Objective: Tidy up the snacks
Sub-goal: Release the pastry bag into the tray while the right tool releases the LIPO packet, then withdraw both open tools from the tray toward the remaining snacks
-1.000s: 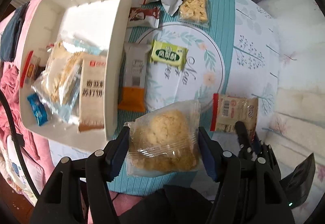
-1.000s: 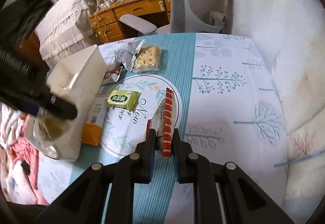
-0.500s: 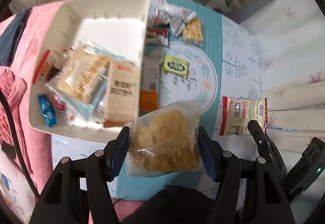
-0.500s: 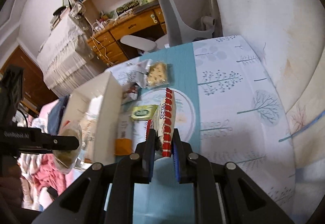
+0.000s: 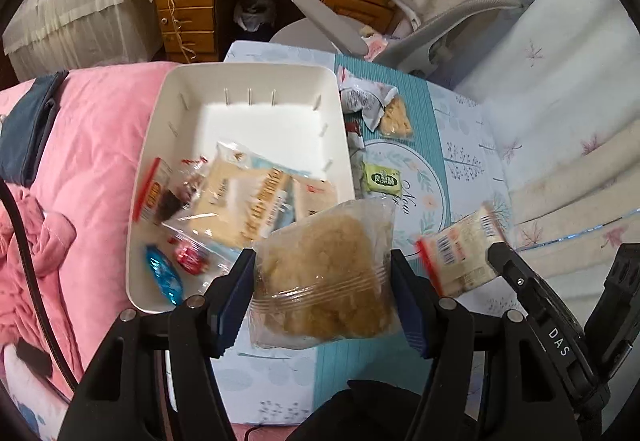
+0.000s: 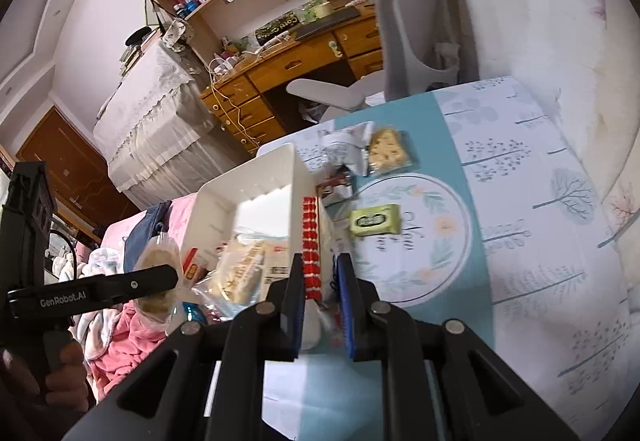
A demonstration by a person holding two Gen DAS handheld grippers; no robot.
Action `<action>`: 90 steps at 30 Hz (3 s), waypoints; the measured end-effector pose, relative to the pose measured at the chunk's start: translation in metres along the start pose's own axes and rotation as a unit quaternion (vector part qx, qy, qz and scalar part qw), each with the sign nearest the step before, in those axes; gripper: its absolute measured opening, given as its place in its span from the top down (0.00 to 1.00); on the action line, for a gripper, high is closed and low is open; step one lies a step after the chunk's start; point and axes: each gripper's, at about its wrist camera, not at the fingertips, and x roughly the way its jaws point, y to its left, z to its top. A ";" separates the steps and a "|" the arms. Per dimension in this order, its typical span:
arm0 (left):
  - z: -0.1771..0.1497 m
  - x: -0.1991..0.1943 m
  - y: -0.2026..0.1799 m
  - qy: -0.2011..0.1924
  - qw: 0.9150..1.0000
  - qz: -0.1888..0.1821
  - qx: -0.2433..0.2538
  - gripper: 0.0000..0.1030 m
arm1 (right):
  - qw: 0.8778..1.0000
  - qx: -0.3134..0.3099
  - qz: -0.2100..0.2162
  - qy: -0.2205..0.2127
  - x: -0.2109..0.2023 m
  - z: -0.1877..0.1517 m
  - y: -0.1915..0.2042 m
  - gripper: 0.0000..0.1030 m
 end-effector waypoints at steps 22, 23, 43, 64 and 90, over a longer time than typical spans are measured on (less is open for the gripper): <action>-0.008 -0.020 0.088 -0.013 0.998 0.011 0.065 0.23 | 1.000 -0.009 -0.003 -0.012 0.044 -0.046 0.109 0.78; -0.008 -0.021 0.088 -0.017 0.998 0.008 0.068 0.20 | 1.000 -0.007 -0.005 -0.011 0.045 -0.047 0.110 0.74; -0.027 -0.024 0.031 -0.032 0.994 -0.020 0.102 0.19 | 0.999 0.013 -0.038 -0.015 0.016 -0.059 0.072 0.52; -0.079 -0.007 -0.102 -0.119 0.992 0.031 -0.040 0.19 | 0.984 -0.177 -0.012 0.033 -0.023 -0.013 -0.035 0.49; -0.063 0.142 -0.174 -0.156 0.948 0.238 -0.140 0.23 | 0.919 -0.391 0.025 0.035 0.049 0.078 -0.083 0.37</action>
